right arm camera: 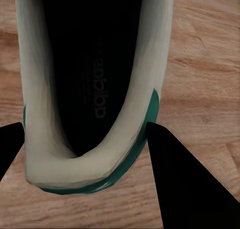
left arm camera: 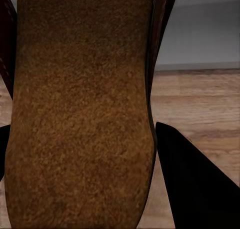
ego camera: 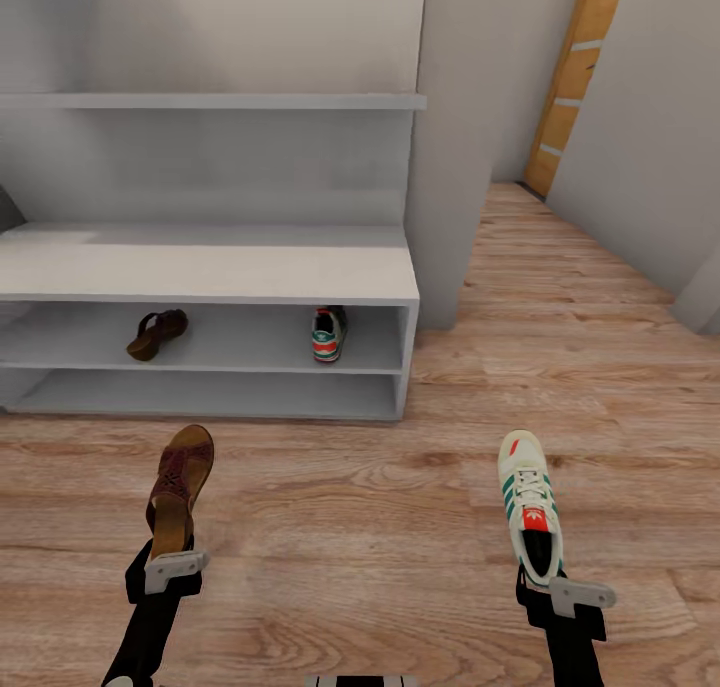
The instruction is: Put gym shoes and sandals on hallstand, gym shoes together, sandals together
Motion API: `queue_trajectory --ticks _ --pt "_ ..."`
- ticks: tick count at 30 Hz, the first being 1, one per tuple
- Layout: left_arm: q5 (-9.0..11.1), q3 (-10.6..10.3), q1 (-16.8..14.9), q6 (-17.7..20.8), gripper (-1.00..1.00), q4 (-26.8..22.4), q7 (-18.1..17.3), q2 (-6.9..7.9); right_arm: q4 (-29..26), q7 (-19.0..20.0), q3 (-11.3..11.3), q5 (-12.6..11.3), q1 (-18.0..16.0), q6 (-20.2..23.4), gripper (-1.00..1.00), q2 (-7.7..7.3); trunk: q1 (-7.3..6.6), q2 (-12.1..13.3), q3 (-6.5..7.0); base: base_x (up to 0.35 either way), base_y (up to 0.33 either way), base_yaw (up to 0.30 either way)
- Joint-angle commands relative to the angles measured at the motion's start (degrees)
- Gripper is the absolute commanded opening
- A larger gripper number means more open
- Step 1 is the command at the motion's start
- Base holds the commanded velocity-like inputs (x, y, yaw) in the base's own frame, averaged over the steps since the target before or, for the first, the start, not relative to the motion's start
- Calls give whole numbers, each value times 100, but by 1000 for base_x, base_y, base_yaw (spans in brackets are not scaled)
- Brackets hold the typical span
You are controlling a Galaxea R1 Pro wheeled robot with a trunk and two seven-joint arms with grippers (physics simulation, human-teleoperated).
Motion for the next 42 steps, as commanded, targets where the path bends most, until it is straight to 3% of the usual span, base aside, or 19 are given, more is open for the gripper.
queue_trajectory --ticks 1,42 --pt "-11 0 0 1 -100 -1 2 0 0 -2 0 -6 0 -3 -100 0 0 0 0 0 268 0" --pt "-5 1 -1 1 -100 -1 -2 0 23 -2 0 -2 1 -3 -100 0 0 0 0 0 277 0"
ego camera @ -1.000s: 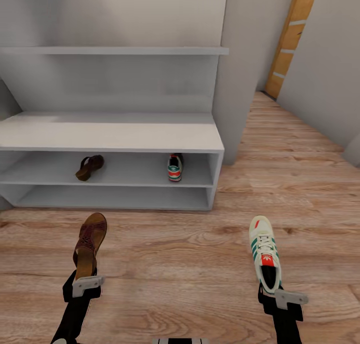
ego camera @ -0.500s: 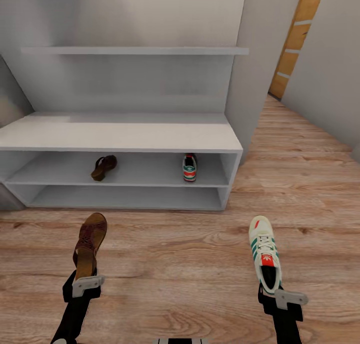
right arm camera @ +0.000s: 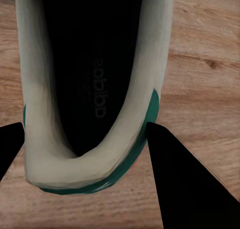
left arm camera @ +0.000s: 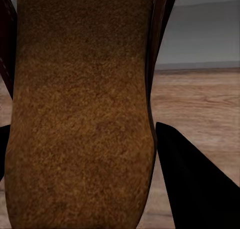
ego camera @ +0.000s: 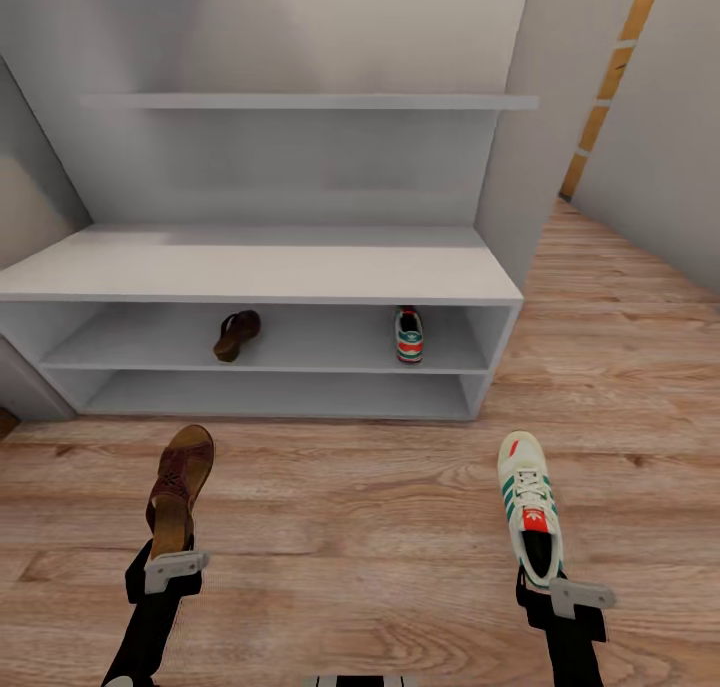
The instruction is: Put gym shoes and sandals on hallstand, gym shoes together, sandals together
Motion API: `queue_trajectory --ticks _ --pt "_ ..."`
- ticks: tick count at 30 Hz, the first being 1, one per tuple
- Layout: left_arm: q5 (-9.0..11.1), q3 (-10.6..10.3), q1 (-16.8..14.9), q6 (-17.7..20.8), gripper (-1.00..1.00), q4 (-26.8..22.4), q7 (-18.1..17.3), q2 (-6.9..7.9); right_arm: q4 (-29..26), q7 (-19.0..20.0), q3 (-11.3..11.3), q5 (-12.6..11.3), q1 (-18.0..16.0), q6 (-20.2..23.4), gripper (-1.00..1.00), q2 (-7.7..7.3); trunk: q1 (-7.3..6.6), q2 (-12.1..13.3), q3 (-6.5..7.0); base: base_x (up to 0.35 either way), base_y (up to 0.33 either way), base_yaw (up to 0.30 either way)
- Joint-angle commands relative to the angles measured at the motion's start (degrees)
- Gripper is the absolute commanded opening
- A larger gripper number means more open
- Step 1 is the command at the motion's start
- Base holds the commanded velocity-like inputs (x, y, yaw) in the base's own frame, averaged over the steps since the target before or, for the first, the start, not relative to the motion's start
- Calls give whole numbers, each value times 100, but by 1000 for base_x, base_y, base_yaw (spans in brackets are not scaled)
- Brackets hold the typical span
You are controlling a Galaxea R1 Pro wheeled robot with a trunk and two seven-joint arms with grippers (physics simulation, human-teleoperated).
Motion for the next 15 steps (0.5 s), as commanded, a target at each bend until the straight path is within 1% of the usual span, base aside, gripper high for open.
queue_trajectory --ticks 1,15 --pt "-13 0 0 1 -100 -1 3 0 0 -2 0 -4 0 -3 -100 0 0 0 0 0 280 0" --pt "-15 4 2 1 -100 -1 5 0 3 -2 0 -1 1 -3 -100 0 0 0 0 0 280 0"
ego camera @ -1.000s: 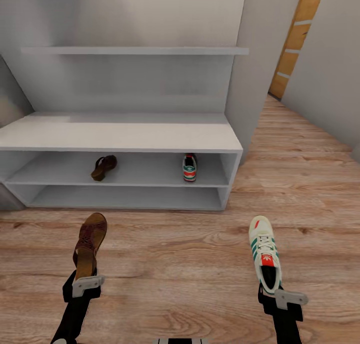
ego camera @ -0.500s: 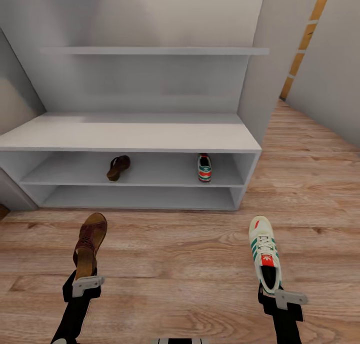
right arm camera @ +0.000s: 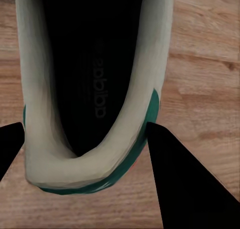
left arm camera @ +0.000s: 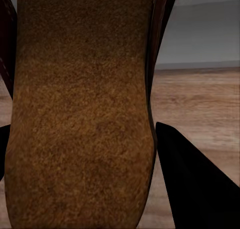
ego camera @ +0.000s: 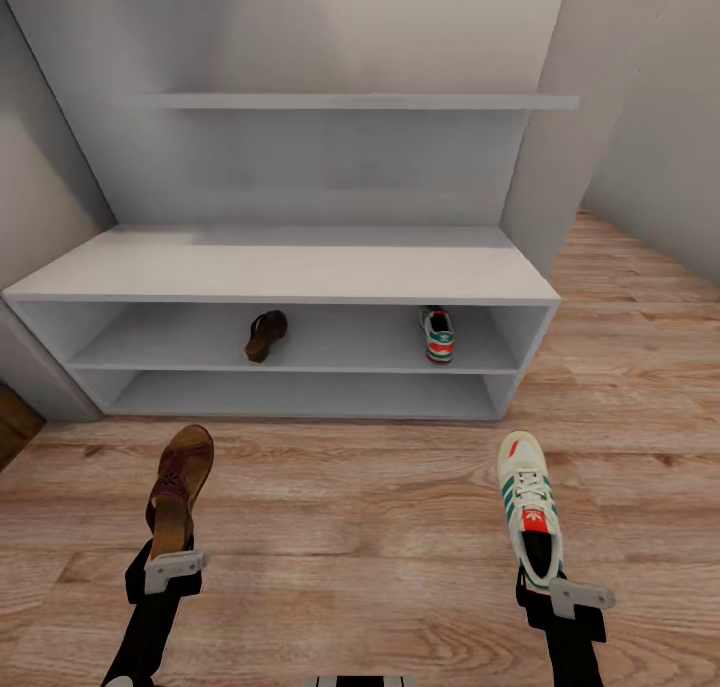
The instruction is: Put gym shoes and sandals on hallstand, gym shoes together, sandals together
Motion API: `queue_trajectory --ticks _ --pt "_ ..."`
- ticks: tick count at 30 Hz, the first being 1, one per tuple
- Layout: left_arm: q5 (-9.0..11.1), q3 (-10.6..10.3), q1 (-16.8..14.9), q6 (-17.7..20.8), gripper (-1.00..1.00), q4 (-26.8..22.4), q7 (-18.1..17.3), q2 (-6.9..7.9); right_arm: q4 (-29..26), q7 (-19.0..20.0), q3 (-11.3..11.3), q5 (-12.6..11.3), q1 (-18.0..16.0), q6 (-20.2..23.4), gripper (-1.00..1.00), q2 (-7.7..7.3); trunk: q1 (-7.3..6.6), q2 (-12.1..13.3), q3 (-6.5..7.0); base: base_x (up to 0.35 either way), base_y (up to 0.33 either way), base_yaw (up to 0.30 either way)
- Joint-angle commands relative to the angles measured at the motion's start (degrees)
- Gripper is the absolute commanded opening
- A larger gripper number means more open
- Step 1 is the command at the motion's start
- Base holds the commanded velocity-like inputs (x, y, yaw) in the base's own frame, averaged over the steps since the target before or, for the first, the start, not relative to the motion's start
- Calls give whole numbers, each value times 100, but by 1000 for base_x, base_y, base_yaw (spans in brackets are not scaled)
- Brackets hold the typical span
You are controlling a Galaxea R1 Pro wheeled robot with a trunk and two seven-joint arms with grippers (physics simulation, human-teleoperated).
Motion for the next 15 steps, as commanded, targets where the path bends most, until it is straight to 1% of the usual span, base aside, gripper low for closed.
queue_trajectory --ticks 1,15 --pt "-10 0 0 1 -100 -1 3 0 0 -2 0 -5 -1 -3 -100 0 0 0 0 0 280 0" --pt "-12 -3 0 1 -100 -1 3 0 14 -2 0 10 -2 -3 -100 0 0 0 0 0 280 0"
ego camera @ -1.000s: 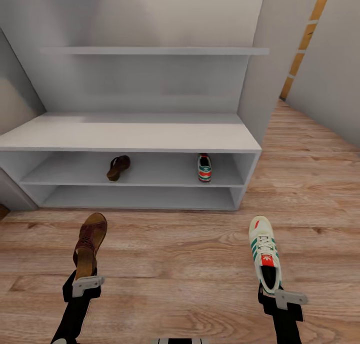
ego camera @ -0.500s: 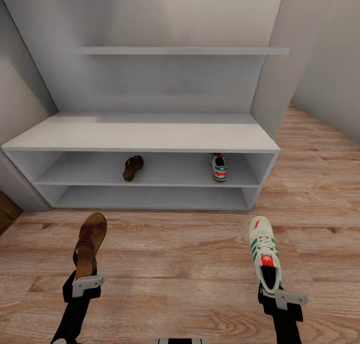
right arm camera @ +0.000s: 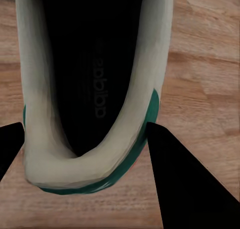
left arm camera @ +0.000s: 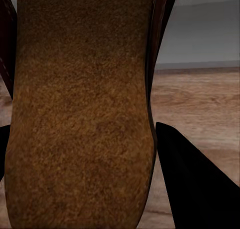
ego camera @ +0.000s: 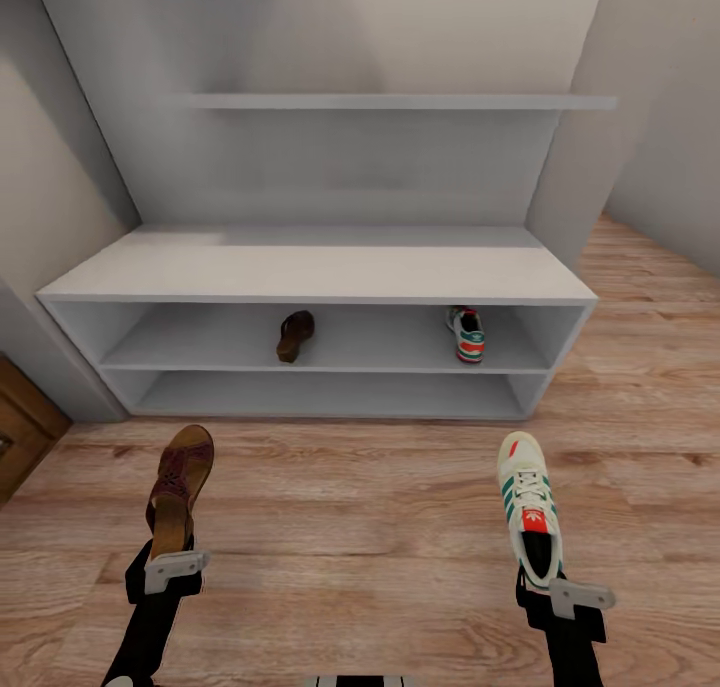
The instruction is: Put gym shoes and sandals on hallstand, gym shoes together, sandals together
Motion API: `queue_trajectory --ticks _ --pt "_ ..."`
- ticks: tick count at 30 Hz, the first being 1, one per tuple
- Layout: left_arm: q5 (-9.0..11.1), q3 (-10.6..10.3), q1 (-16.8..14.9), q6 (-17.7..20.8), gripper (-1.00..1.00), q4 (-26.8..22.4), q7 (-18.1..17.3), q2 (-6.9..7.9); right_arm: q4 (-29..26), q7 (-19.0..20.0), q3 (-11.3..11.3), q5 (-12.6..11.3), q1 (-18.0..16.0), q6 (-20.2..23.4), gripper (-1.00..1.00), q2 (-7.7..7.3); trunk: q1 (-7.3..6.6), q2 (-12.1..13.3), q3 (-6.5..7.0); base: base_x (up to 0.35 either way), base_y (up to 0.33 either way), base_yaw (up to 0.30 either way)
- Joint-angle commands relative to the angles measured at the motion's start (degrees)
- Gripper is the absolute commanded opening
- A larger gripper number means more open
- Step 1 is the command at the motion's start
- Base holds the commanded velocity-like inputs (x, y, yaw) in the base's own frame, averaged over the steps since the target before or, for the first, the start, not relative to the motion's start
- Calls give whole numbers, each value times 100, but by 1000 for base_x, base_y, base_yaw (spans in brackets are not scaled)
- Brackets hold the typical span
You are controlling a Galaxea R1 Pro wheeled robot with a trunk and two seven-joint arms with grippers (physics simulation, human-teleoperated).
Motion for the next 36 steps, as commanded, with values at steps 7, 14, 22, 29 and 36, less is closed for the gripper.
queue_trajectory --ticks 7,14,22,29,36 --pt "-18 0 -1 1 -100 2 1 0 6 -2 0 4 -1 -3 -100 0 0 0 0 0 242 0" --pt "-21 0 1 1 -100 6 2 0 8 -4 0 18 -1 -3 -100 0 0 0 0 0 73 0" --pt "-21 0 1 1 -100 8 3 0 9 -2 1 16 0 -3 -100 0 0 0 0 0 16 0" --pt "-18 -1 -2 7 -100 8 3 -3 9 -2 4 9 2 -3 -100 0 0 0 0 0 0 0" --pt "-5 0 -17 47 -100 -8 14 -5 9 -2 5 8 0 -3 -100 0 0 0 0 0 0 0"
